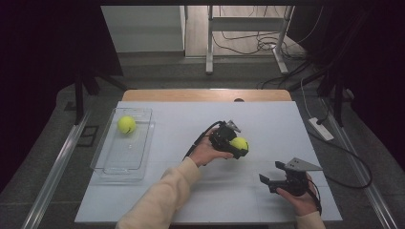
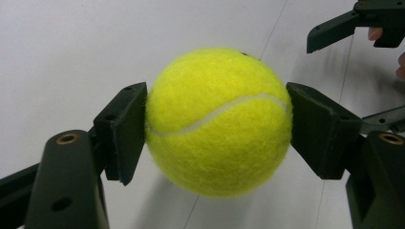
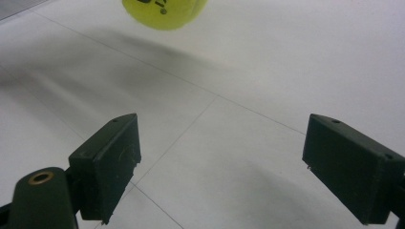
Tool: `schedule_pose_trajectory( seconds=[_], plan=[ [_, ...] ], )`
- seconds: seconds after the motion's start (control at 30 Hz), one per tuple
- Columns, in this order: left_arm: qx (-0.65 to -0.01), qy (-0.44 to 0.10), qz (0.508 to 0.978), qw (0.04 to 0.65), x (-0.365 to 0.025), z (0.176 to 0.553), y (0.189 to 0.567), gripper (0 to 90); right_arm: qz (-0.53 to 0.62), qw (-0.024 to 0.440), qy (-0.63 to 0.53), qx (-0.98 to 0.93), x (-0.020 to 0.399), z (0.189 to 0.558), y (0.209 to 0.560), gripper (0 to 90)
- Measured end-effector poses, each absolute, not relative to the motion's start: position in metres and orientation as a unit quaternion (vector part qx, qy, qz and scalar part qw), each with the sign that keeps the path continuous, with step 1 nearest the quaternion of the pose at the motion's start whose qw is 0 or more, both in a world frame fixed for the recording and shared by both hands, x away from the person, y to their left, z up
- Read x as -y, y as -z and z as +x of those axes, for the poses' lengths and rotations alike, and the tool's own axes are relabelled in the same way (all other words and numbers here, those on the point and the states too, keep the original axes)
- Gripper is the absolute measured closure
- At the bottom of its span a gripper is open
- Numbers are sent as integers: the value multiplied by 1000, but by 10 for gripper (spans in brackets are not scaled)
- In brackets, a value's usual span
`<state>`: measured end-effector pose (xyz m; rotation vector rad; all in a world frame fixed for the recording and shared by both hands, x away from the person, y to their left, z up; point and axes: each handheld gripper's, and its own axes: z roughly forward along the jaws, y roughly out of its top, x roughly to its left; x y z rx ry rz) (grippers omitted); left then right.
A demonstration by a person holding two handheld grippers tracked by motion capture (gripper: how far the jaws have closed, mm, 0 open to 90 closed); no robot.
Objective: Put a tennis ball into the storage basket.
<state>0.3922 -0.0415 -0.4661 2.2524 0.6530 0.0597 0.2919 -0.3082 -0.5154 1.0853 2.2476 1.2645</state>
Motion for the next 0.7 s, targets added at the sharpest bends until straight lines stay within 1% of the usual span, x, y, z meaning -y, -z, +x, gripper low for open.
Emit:
schedule_pose_trajectory(
  seconds=[0.4, 0.7],
  plan=[
    [-259, -36, 878, 401, 32, 389, 456, 272, 382, 171, -446, -791, 308, 292, 515, 123],
    [-275, -61, 865, 416, 13, 387, 442, 271, 381, 172, -448, -790, 306, 291, 514, 123]
  ],
)
